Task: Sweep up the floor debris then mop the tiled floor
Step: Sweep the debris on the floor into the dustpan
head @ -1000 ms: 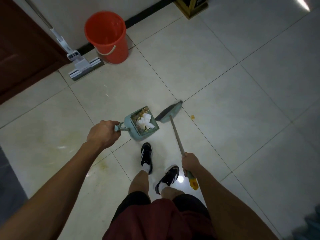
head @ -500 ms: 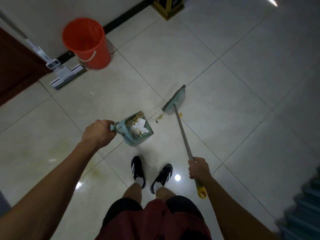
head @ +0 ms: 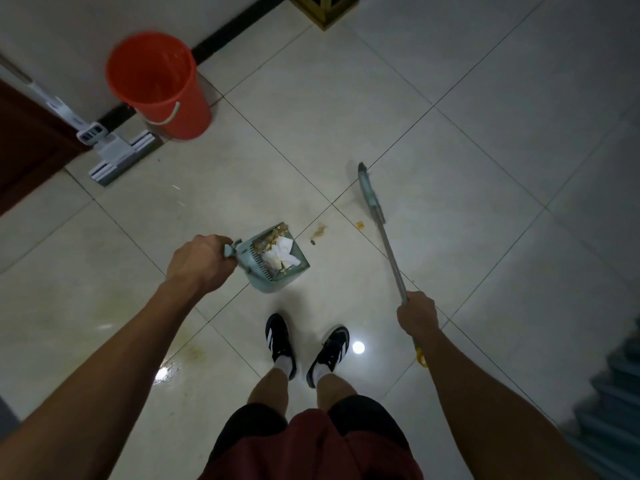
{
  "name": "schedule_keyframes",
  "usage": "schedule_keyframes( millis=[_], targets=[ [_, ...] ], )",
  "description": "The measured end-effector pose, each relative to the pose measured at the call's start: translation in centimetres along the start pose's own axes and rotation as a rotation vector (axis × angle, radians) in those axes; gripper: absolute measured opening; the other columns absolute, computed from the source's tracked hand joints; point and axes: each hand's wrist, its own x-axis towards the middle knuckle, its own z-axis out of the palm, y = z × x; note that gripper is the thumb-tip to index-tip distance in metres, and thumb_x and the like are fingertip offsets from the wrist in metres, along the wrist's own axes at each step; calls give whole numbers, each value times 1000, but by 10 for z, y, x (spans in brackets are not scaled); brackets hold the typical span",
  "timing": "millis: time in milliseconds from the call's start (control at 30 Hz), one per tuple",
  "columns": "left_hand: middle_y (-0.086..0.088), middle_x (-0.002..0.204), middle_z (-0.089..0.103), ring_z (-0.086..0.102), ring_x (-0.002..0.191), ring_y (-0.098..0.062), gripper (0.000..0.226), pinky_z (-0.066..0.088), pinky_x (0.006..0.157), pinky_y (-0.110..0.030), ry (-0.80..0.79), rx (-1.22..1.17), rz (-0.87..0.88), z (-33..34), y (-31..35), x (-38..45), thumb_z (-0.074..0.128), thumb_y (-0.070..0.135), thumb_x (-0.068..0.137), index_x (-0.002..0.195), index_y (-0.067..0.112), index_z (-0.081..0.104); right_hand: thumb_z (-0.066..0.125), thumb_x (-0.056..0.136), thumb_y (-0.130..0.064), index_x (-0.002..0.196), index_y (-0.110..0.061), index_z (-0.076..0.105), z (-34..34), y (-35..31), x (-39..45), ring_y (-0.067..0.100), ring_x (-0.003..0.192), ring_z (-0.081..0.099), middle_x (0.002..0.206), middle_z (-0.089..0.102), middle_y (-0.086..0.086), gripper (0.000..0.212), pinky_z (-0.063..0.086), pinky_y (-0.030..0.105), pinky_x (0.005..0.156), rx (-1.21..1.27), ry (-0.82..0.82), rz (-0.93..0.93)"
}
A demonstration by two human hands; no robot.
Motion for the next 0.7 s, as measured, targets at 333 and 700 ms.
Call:
schedule_keyframes(
  millis=[333, 700],
  targets=[
    [-3, 76, 65, 62, 69, -28, 14, 54, 67, -36, 15, -40, -24, 6, 8, 5, 65, 37, 90, 92, 26, 73, 54, 90, -1, 108, 6, 66, 13, 2, -18, 24, 52, 62, 82, 67, 16, 23, 55, 33, 42, 35, -174, -48],
    [-5, 77, 65, 63, 71, -30, 17, 51, 65, -33, 39, -35, -37, 7, 15, 2, 63, 38, 88, 92, 25, 73, 58, 93, -10, 134, -5, 59, 26, 8, -50, 14, 54, 59, 87, 68, 10, 41, 45, 19, 41, 151, -184, -79]
  ],
)
